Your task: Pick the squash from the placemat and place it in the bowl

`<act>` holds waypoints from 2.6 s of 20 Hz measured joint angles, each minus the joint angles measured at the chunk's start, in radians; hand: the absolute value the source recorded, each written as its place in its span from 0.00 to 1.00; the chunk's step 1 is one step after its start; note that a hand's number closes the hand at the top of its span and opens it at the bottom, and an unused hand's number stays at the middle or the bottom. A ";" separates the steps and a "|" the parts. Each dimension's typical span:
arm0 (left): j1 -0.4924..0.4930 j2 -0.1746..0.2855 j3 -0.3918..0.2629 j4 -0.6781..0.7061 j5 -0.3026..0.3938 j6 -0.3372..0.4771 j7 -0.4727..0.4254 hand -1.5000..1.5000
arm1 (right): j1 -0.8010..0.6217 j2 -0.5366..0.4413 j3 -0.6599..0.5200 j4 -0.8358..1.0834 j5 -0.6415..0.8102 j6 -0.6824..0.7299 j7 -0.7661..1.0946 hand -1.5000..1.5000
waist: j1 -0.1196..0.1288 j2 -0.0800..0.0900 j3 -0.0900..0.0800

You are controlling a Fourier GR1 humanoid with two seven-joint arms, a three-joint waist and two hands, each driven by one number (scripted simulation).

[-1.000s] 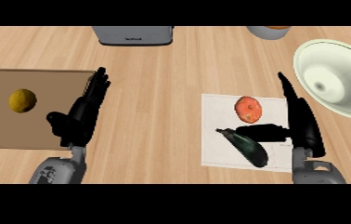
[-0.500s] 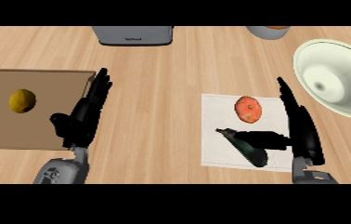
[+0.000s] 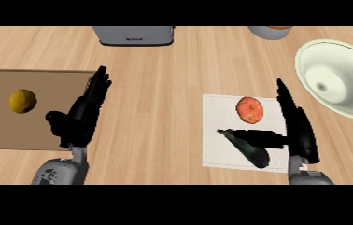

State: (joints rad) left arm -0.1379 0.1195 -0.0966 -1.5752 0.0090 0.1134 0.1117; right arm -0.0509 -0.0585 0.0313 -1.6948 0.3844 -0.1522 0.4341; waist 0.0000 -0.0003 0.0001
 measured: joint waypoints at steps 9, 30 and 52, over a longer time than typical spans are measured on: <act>-0.026 -0.028 0.029 0.047 -0.029 -0.021 -0.022 0.50 | -0.041 0.030 -0.038 0.184 -0.041 -0.039 -0.140 0.00 | 0.000 0.000 0.000; -0.020 -0.058 0.054 0.045 -0.058 -0.043 -0.026 0.50 | -0.156 -0.024 -0.011 0.504 0.097 -0.062 -0.244 1.00 | 0.000 -0.004 -0.005; 0.028 -0.057 0.068 -0.015 -0.063 -0.045 0.002 0.50 | 0.079 -0.219 0.088 0.103 -0.114 0.357 -0.675 1.00 | -0.033 -0.010 -0.001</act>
State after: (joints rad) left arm -0.1102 0.0621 -0.0286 -1.5905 -0.0536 0.0681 0.1140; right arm 0.0279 -0.2774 0.1190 -1.5921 0.2700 0.2048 -0.2409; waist -0.0326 -0.0103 -0.0014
